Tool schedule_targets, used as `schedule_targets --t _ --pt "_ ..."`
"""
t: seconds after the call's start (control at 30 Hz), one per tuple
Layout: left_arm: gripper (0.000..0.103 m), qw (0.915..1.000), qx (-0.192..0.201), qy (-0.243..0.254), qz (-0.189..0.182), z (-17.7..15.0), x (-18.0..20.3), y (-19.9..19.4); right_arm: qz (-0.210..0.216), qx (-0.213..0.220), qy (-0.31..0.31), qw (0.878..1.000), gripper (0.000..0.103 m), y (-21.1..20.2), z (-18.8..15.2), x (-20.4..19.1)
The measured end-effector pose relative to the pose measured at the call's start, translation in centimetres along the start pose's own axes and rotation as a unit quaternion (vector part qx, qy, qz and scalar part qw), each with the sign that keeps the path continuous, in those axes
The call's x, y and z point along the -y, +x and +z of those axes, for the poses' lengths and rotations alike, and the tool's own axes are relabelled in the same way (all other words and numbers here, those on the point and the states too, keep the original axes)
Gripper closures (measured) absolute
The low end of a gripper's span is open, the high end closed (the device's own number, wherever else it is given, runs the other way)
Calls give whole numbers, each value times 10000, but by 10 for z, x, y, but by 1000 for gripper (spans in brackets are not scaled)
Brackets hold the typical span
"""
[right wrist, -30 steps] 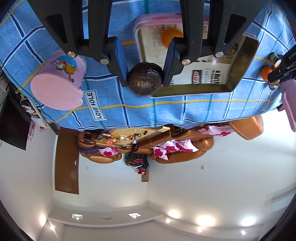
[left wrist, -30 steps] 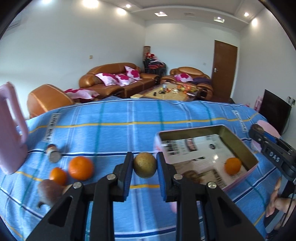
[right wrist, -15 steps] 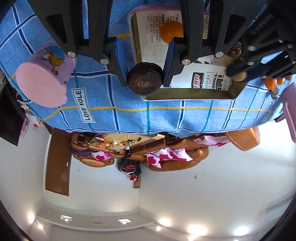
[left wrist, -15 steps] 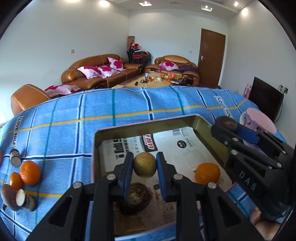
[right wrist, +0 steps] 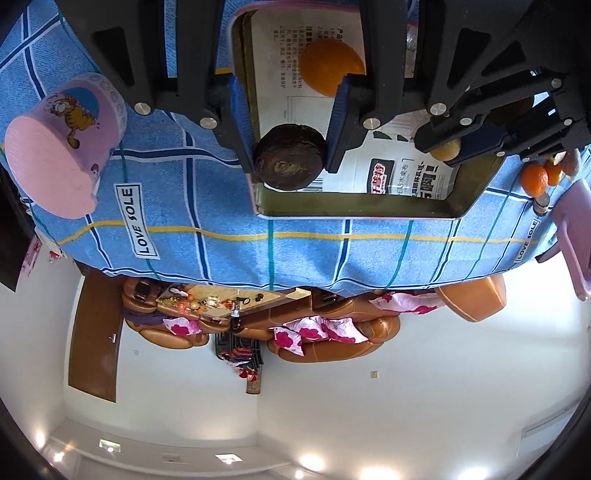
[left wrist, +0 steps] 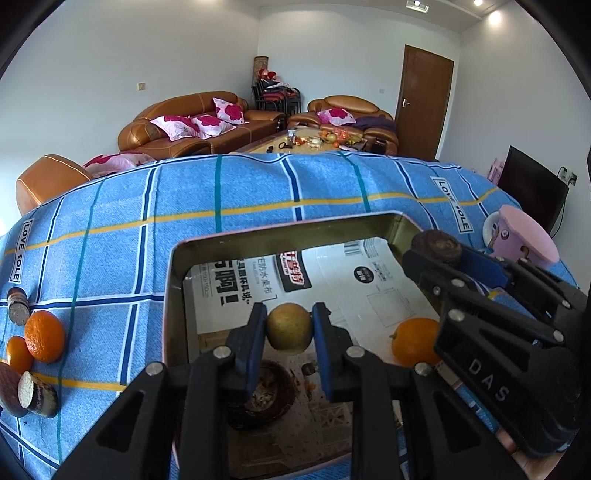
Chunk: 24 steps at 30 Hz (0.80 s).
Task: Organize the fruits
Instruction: 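Open both grippers to drop the kiwi and the mangosteen into the box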
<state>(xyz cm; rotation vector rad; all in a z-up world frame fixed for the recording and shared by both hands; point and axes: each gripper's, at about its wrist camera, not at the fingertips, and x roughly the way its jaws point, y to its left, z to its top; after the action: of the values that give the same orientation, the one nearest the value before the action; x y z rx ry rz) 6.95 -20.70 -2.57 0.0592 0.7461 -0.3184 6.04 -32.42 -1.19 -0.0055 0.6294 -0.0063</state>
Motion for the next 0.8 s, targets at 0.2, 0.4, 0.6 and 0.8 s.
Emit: schedule_targets --t 0.2,0.4,0.6,0.8 --pt "77 9999 -82 93 17 1 4 4 194 -105 69 9997 63 2 0 0" --pt "76 9998 -137 133 24 1 5 6 399 -282 290 9984 63 8 -2 6" --pt "59 9997 -68 192 162 -1 7 2 516 -234 345 9978 55 6 -1 5" --pt "24 9984 411 212 329 -4 6 -17 185 302 453 9983 47 -14 0 10"
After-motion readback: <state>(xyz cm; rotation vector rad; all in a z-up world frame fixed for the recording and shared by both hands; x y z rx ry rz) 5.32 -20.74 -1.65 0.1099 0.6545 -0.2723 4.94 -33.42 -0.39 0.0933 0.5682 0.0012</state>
